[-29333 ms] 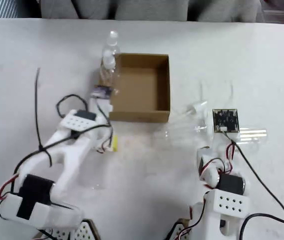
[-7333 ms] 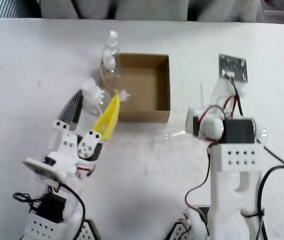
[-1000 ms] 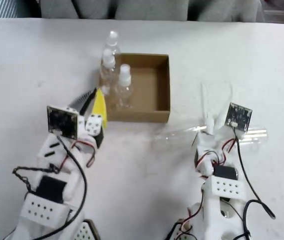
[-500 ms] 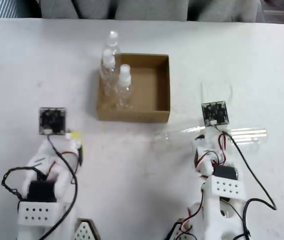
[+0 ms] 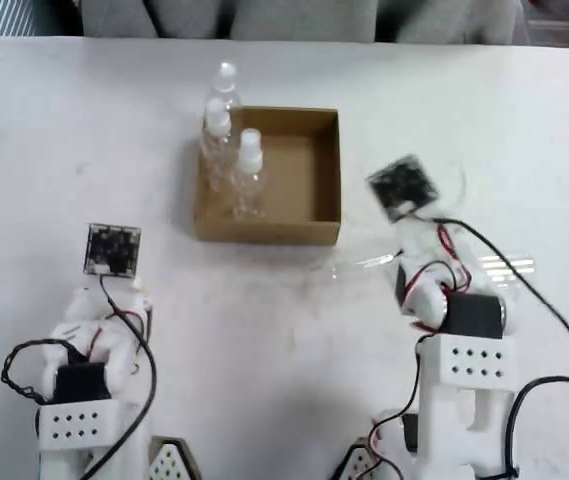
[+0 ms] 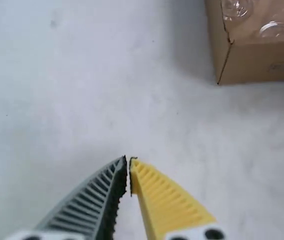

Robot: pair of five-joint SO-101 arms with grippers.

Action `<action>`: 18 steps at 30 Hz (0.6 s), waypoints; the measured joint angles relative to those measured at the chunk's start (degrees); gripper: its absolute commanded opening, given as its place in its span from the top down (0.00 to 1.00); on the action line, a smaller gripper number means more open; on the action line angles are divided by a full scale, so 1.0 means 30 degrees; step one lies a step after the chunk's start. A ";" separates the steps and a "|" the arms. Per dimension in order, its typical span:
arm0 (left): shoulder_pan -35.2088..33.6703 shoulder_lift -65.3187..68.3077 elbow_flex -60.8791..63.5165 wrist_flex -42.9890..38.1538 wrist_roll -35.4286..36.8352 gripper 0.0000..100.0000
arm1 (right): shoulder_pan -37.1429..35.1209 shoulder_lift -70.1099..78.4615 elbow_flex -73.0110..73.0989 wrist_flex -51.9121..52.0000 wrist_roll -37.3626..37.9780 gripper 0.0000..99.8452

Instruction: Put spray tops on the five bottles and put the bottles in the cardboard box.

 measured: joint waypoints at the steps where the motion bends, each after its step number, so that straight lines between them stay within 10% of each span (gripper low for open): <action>1: 0.0000 0.0000 0.0000 0.0000 -0.0088 0.97 | -0.0381 0.0000 -0.0381 0.0527 0.0908 0.98; 18: 0.0000 -0.0029 0.0000 0.0000 -0.0088 0.97 | -0.2667 0.5363 -0.1377 0.1934 0.8674 0.79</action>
